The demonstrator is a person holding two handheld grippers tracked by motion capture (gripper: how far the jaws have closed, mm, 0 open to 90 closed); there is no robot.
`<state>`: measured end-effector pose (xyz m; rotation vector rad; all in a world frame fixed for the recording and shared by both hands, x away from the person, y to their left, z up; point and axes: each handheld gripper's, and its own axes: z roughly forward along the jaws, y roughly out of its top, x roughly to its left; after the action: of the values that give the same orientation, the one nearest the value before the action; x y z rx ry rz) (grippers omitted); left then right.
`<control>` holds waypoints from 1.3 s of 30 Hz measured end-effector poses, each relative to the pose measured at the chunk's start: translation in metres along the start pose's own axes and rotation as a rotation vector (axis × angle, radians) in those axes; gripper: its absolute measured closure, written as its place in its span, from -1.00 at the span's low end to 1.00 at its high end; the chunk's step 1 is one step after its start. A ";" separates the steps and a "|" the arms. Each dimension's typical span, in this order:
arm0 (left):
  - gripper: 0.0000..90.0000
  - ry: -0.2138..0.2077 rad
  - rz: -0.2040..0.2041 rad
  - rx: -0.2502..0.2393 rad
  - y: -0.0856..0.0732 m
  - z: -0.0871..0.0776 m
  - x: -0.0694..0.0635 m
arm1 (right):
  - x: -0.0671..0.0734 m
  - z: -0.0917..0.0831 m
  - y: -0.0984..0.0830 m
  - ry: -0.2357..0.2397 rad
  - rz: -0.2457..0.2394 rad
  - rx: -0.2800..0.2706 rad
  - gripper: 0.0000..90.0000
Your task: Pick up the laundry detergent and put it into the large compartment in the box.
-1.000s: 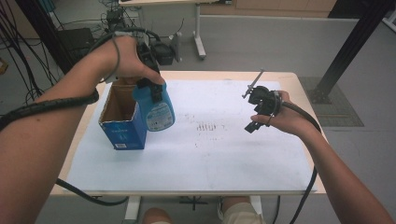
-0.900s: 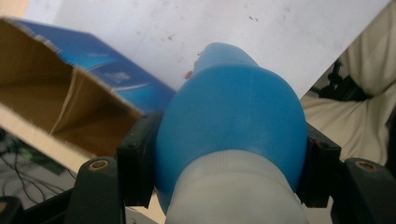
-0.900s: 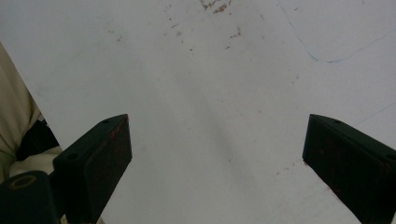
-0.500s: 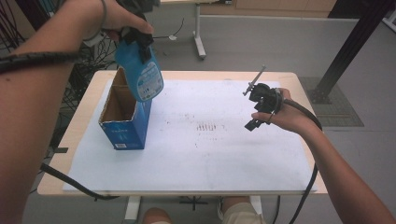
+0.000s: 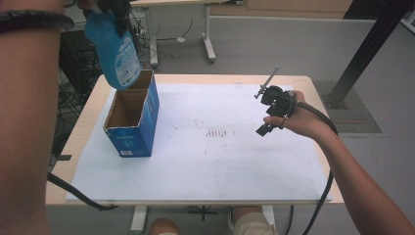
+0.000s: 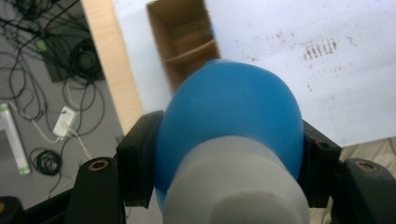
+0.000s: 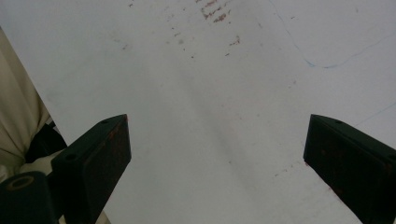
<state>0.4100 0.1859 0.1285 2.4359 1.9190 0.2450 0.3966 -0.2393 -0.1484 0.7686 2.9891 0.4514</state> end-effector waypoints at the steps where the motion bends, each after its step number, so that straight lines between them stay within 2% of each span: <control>1: -0.19 -0.003 -0.018 0.000 0.000 -0.002 0.003 | 0.000 0.000 0.000 0.000 0.000 -0.001 -0.83; 3: -0.19 -0.014 -0.064 -0.002 -0.002 -0.004 0.011 | 0.000 0.000 0.000 0.002 0.002 -0.003 -0.83; 6: -0.19 -0.022 -0.102 -0.004 -0.003 -0.004 0.019 | 0.000 0.000 0.000 0.003 0.001 -0.005 -0.83; 14: -0.19 -0.040 -0.170 -0.008 -0.006 0.006 0.037 | -0.001 0.000 -0.001 0.005 0.000 -0.011 -0.83; 24: -0.19 -0.040 -0.221 -0.012 -0.009 0.025 0.050 | -0.001 0.005 0.001 0.012 -0.001 -0.004 -0.83; 29: -0.19 -0.035 -0.235 0.001 -0.005 0.040 0.054 | -0.001 0.004 0.002 0.012 -0.002 -0.007 -0.83; 39: -0.19 -0.052 -0.259 0.012 -0.001 0.064 0.060 | -0.003 0.009 0.004 0.018 0.000 -0.003 -0.83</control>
<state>0.4319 0.2490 0.0713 2.1453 2.1876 0.1602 0.4025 -0.2348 -0.1560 0.7678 3.0048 0.4648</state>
